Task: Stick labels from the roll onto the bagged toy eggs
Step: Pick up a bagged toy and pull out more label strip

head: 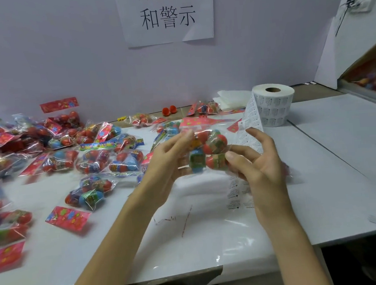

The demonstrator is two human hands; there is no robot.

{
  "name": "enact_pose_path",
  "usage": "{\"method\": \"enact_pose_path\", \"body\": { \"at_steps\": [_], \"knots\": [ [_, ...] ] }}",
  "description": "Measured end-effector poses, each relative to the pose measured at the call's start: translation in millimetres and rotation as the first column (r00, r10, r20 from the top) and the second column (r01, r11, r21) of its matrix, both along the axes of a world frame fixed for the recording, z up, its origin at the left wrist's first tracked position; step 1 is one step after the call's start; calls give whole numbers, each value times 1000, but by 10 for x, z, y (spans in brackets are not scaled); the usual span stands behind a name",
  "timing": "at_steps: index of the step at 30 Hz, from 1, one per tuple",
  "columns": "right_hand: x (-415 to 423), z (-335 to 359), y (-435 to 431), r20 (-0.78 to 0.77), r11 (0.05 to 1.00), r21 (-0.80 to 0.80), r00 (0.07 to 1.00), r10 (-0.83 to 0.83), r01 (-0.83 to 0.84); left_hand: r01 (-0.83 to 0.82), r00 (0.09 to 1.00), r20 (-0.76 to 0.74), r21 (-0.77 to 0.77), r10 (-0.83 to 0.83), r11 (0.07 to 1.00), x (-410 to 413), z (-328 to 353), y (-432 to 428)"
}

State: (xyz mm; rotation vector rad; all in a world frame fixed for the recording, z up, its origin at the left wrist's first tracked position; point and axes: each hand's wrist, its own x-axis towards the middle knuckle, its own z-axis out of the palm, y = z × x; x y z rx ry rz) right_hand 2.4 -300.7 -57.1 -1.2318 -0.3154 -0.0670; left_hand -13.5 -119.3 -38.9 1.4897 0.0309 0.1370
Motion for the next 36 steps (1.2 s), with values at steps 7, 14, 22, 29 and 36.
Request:
{"method": "enact_pose_path", "body": {
  "at_steps": [7, 14, 22, 29, 36],
  "knots": [
    [-4, -1, -1, 30, 994, -105, 999, 38, -35, -147, 989, 6, 77, 147, 986, 42, -40, -17],
    [11, -35, 34, 28, 993, -112, 999, -33, 36, -127, 992, 0, 138, 128, 982, 41, -43, -21],
    [12, -21, 41, 13, 997, 4, 997, -82, 82, 161, 977, -149, 75, -149, 984, 17, -25, -72],
    [5, -21, 30, 54, 994, 1, 993, -107, 107, 210, 972, -133, 102, -196, 972, 8, -76, -57],
    [-47, 33, 48, 5, 997, 80, 1000, 15, -16, -30, 999, -43, -246, 21, 969, 14, -23, 15]
  ]
}}
